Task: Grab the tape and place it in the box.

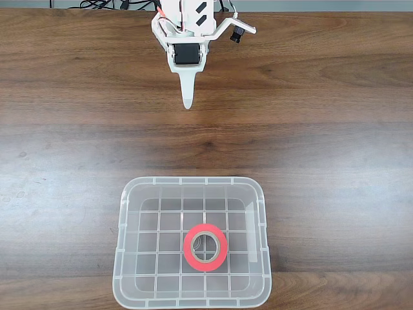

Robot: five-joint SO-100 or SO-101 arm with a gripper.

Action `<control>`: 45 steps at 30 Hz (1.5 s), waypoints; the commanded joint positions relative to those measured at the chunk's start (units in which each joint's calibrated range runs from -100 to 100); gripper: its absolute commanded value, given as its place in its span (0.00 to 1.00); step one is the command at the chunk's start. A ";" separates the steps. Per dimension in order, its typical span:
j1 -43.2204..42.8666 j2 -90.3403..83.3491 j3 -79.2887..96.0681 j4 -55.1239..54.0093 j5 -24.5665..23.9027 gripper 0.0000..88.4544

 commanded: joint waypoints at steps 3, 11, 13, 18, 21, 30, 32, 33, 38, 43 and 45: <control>-0.02 -4.06 0.97 3.42 -1.60 0.01; -0.02 -4.06 1.23 3.94 -2.50 0.01; -0.02 -4.06 1.23 3.94 -2.39 0.01; -0.02 -3.98 1.23 3.94 -2.50 0.01; -0.02 -3.90 1.23 4.02 -2.50 0.01; 0.05 -3.90 1.23 4.02 -2.50 0.02; 0.05 -3.90 1.23 4.02 -2.50 0.02; 0.05 -3.90 1.23 4.02 -2.50 0.02; 0.05 -3.90 1.23 4.02 -2.50 0.02; 0.05 -3.90 1.23 4.02 -2.50 0.02; 0.05 -3.90 1.23 4.02 -2.50 0.02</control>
